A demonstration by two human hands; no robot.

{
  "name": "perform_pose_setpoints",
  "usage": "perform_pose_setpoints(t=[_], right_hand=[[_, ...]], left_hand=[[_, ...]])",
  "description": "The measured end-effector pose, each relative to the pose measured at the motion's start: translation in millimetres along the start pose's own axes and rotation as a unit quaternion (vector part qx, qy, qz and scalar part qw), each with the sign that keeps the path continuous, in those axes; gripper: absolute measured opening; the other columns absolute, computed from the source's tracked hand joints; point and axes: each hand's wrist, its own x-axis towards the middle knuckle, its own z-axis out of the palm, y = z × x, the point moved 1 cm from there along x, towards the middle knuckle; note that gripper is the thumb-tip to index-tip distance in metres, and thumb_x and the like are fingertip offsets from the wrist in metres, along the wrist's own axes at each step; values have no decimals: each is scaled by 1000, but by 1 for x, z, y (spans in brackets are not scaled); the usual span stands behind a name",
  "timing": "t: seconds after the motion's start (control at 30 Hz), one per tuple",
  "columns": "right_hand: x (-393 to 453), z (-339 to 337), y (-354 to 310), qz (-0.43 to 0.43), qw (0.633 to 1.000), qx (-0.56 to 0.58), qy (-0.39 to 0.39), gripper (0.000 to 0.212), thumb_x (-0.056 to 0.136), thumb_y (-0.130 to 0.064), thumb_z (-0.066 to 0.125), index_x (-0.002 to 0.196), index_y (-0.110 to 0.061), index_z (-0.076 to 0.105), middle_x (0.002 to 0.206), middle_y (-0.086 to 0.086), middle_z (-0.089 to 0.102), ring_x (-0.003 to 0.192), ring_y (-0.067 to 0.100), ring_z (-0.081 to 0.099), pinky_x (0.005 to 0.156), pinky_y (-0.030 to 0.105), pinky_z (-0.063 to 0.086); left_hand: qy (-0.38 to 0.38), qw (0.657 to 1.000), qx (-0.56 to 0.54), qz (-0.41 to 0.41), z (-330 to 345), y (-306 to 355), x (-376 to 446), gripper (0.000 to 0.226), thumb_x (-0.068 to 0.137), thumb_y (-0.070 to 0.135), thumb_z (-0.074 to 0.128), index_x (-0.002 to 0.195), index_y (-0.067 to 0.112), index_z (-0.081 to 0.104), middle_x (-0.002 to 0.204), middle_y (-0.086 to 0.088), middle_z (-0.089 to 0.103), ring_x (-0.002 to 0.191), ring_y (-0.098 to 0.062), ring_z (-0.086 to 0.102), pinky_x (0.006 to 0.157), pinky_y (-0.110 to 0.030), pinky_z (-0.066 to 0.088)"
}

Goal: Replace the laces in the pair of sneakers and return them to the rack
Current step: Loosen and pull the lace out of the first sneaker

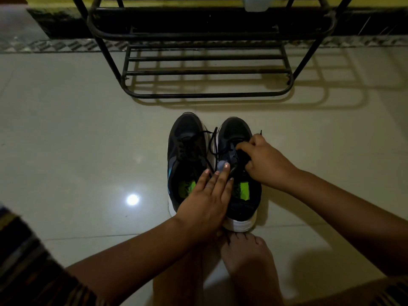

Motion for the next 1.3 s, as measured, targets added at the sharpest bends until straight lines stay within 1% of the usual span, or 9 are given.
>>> perform_pose_setpoints(t=[0.07, 0.23, 0.47, 0.6, 0.67, 0.83, 0.9, 1.07, 1.3], right_hand=[[0, 1, 0, 3, 1000, 10, 8, 45, 83, -7, 56, 127, -16, 48, 119, 12, 38, 97, 29, 52, 80, 35, 49], [0, 4, 4, 11, 997, 76, 33, 33, 81, -10, 62, 112, -14, 50, 109, 7, 37, 87, 20, 45, 73, 26, 40], [1, 3, 14, 66, 972, 207, 90, 17, 85, -21, 64, 82, -22, 48, 93, 6, 46, 79, 21, 51, 68, 27, 43], [2, -1, 21, 149, 927, 331, 90, 21, 89, -22, 61, 71, -18, 51, 78, 10, 53, 71, 26, 57, 56, 42, 55], [3, -3, 24, 203, 879, 425, 73, 20, 91, -18, 59, 74, -12, 51, 79, 12, 54, 68, 20, 56, 46, 34, 53], [3, -3, 33, 313, 766, 561, 24, 15, 92, -15, 57, 79, -10, 52, 86, 9, 55, 75, 23, 56, 57, 38, 54], [4, -1, 31, 312, 785, 534, 35, 12, 92, -16, 57, 83, -11, 52, 83, 8, 55, 71, 21, 55, 56, 33, 49], [8, -8, 22, 116, 952, 218, 181, 12, 86, -21, 64, 98, -18, 63, 104, 2, 46, 91, 17, 51, 78, 27, 42], [15, -6, 4, 44, 993, 30, 107, 23, 89, -24, 60, 108, -15, 69, 118, 7, 50, 118, 23, 39, 89, 30, 39]], left_hand=[[-10, 1000, 14, -3, -2, 0, 0, 71, 93, 36, 41, 141, -4, 7, 146, -32, -3, 139, -40, 26, 111, -48, 5], [-15, 999, -29, -8, 0, 2, 0, 62, 84, 34, 31, 130, -2, 50, 139, -30, 41, 120, -36, 54, 104, -47, 36], [31, 999, -7, -13, 2, 0, 0, 62, 89, 33, 34, 139, -5, 32, 146, -33, 21, 130, -38, 43, 110, -47, 21], [1, 1000, -18, -5, 1, 1, -4, 62, 99, 30, 19, 139, 0, -17, 140, -26, -31, 144, -38, 0, 110, -44, -13], [-4, 1000, -17, -8, 2, 1, -4, 69, 99, 34, 27, 141, -1, -16, 138, -26, -33, 144, -38, -2, 109, -44, -15], [-15, 999, -27, -8, 2, 2, -1, 83, 96, 41, 40, 142, 0, -14, 139, -25, -32, 144, -38, 1, 106, -43, -17], [-25, 999, -31, -8, 1, 2, -1, 81, 96, 40, 40, 145, 0, -10, 140, -25, -31, 144, -38, 2, 106, -43, -16], [-5, 1000, -30, -8, -1, 1, -3, 73, 97, 37, 33, 137, 0, -17, 140, -27, -29, 144, -38, 4, 108, -44, -14], [-19, 999, -36, -8, -2, 2, -2, 71, 99, 36, 28, 134, 1, -22, 138, -26, -33, 144, -38, 1, 108, -44, -15]])
